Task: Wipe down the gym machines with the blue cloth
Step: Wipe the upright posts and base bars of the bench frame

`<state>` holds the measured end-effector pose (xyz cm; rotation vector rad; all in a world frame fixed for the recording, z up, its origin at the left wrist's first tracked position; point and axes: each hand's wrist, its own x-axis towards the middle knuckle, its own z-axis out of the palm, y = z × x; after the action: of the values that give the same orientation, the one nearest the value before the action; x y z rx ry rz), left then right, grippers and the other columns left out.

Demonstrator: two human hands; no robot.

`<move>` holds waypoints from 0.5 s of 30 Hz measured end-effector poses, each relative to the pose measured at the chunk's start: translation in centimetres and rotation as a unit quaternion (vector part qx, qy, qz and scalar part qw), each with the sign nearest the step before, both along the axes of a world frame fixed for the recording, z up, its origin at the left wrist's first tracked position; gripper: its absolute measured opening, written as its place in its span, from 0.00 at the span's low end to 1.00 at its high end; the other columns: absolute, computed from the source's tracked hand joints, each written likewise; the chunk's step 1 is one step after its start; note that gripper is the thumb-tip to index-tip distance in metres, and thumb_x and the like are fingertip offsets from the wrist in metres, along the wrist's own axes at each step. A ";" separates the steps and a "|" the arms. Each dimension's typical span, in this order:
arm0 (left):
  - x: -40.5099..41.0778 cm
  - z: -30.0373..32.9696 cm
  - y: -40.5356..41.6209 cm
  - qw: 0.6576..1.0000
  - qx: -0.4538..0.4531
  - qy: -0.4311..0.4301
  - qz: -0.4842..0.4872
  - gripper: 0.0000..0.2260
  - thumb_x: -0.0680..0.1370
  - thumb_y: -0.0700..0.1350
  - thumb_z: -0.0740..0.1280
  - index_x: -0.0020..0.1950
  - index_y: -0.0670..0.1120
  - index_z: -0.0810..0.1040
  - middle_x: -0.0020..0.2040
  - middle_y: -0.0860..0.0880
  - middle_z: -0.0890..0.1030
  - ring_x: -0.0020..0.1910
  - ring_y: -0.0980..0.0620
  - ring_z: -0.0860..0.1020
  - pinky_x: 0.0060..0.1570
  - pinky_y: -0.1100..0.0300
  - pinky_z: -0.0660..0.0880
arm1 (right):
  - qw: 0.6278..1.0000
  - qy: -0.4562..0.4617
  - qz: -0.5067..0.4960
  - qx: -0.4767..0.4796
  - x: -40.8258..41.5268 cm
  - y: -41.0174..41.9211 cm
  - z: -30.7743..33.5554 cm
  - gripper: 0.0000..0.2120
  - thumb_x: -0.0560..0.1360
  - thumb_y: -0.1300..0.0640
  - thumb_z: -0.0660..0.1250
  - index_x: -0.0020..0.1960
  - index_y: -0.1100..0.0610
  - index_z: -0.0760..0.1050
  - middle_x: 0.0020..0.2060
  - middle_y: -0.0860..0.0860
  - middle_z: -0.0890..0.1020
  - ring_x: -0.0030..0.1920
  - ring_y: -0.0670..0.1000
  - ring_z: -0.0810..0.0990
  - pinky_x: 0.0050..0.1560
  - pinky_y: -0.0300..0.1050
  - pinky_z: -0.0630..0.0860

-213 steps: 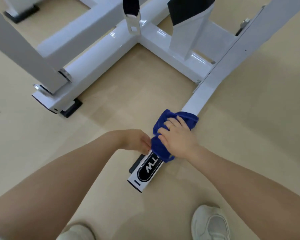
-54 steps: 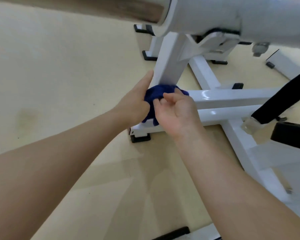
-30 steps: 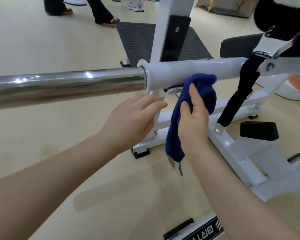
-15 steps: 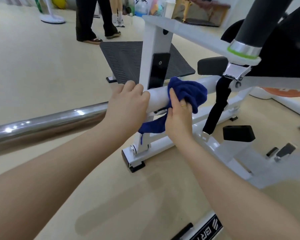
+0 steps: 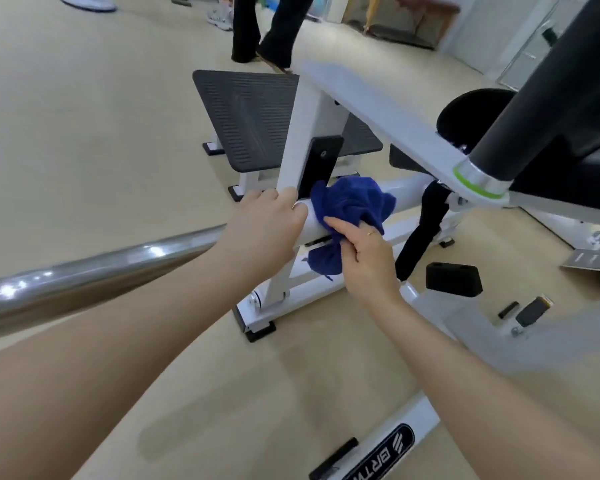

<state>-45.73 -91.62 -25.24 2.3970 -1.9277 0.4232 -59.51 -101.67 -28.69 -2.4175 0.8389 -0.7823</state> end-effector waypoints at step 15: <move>4.3 11.4 5.2 0.906 0.255 0.339 -0.001 0.15 0.79 0.40 0.55 0.64 0.48 0.70 0.56 0.47 0.76 0.54 0.46 0.72 0.49 0.56 0.68 | 0.848 0.294 -0.043 0.440 1.6 7.9 13.9 0.11 0.71 0.65 0.54 0.35 0.51 0.66 0.31 0.47 0.69 0.35 0.49 0.66 0.38 0.44 0.61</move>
<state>-41.43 -86.39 -13.88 2.3102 -1.8233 -0.9141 -57.95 -93.74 -14.81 -1.7416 1.1939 0.3446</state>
